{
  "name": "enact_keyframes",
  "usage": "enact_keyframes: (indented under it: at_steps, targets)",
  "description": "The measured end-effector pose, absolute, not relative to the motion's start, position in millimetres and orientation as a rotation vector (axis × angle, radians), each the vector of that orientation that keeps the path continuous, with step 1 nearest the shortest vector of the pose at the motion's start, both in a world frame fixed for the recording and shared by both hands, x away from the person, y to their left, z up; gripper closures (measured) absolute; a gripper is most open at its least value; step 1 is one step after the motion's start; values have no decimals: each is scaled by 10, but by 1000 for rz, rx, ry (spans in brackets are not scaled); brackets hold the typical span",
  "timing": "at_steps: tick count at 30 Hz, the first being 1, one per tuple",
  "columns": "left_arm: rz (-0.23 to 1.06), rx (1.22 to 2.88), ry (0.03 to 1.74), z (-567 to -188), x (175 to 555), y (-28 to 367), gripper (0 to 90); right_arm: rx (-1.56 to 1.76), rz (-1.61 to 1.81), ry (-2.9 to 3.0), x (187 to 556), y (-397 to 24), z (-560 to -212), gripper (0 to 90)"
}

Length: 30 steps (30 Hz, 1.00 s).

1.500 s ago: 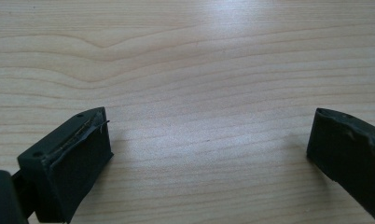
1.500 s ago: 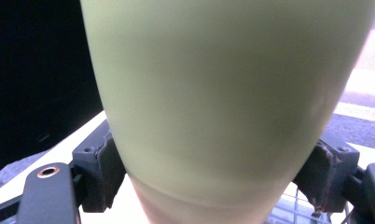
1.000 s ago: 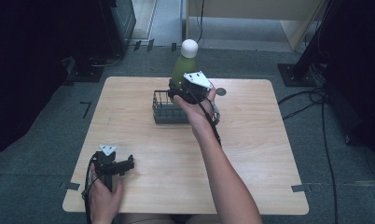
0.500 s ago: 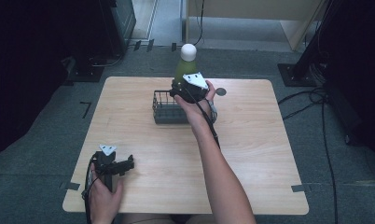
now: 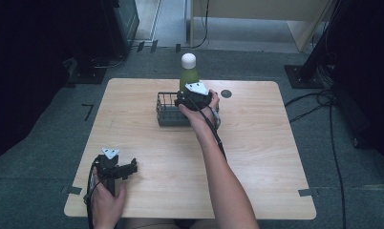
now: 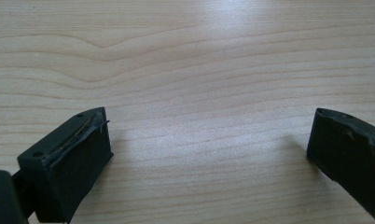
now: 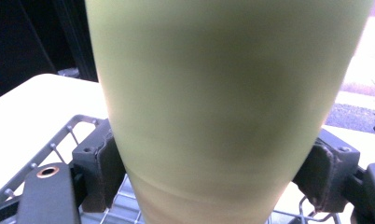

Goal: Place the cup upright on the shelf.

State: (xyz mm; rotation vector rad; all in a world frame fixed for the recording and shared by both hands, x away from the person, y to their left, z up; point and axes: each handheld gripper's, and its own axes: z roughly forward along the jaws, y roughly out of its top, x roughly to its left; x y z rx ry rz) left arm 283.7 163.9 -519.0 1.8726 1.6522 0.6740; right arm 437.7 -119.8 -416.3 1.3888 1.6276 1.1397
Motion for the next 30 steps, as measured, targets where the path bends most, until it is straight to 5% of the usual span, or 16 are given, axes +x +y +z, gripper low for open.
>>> enact_keyframes:
  at_steps: [30]
  targets:
    - [674, 1873, 1653, -5189, 2836, 1638, 0, 1439, 1238, 1708, 4299, -1329, -4238, 114]
